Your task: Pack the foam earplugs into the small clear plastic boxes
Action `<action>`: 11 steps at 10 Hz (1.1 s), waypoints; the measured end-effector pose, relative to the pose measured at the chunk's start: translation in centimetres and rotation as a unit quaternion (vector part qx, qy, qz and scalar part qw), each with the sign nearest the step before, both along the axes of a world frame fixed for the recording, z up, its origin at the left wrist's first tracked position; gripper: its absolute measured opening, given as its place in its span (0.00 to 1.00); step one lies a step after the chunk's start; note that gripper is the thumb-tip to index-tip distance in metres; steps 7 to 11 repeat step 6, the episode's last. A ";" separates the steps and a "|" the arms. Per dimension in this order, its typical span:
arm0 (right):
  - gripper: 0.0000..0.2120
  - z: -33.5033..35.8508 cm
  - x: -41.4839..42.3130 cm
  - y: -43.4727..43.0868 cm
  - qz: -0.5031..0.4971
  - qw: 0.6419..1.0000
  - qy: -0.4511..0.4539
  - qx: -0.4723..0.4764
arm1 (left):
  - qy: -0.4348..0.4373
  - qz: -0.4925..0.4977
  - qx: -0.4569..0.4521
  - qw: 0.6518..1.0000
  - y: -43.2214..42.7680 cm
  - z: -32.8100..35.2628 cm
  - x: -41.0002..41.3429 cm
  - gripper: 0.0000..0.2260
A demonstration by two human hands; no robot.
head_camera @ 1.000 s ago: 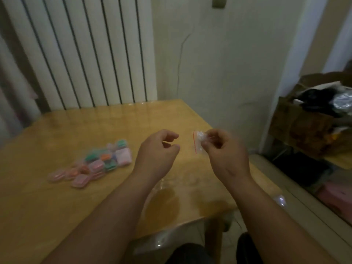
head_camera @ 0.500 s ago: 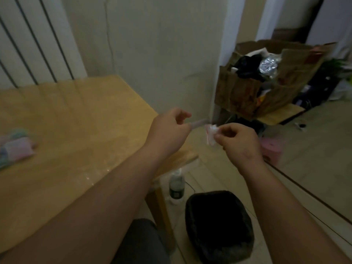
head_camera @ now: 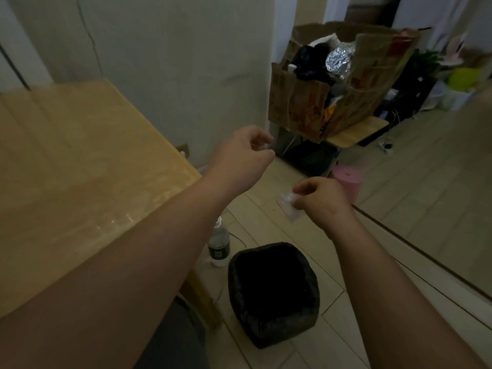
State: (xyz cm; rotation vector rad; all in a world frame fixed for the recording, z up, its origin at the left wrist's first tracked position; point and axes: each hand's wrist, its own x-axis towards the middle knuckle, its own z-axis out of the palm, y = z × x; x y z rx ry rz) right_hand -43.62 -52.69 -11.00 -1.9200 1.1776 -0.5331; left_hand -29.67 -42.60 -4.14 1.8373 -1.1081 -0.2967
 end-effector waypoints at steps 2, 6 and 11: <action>0.13 0.3 0.4 -0.1 -0.008 1.000 0.000 -0.001 | -0.006 0.000 0.002 1.000 -0.3 -0.5 0.1 0.08; 0.04 2.3 2.8 1.4 0.000 0.992 -0.124 -0.035 | -0.035 0.009 -0.005 0.999 0.9 0.3 0.7 0.07; 0.04 2.3 2.8 1.4 0.000 0.992 -0.124 -0.035 | -0.035 0.009 -0.005 0.999 0.9 0.3 0.7 0.07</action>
